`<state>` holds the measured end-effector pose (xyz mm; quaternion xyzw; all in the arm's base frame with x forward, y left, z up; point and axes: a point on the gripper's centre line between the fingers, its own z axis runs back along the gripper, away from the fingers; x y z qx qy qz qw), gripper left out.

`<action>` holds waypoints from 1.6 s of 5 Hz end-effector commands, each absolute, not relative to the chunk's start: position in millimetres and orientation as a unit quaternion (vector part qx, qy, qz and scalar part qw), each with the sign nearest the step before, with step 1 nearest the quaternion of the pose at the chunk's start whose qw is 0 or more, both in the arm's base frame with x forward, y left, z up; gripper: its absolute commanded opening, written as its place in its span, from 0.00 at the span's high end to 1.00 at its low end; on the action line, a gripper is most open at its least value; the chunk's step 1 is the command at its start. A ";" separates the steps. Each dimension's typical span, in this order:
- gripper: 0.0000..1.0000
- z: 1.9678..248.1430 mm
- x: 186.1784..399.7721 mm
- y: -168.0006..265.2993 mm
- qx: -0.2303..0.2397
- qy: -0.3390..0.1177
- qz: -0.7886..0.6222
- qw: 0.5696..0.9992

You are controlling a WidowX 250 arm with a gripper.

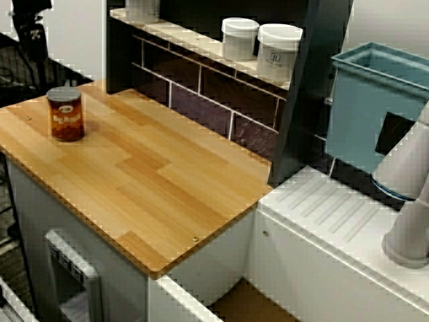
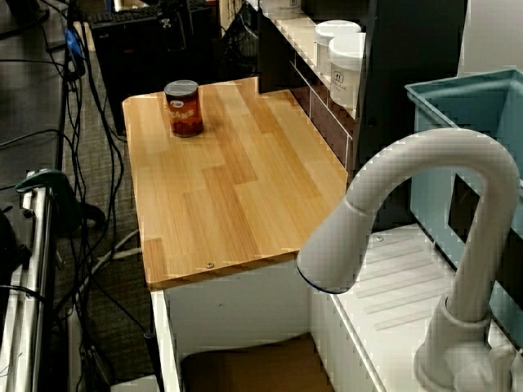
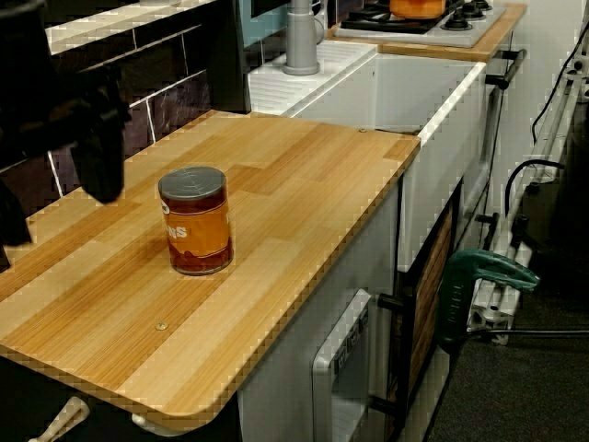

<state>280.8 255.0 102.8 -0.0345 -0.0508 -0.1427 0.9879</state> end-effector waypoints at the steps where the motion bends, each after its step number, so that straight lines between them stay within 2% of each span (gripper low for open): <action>1: 0.00 109.2 255.9 239.6 0.022 -0.078 -0.061 0.995; 4: 0.00 82.8 258.1 204.7 0.049 -0.072 -0.053 0.995; 6: 0.00 90.8 261.0 172.9 0.033 -0.078 -0.066 0.994; 8: 0.00 88.0 260.9 146.0 0.027 -0.071 -0.065 0.995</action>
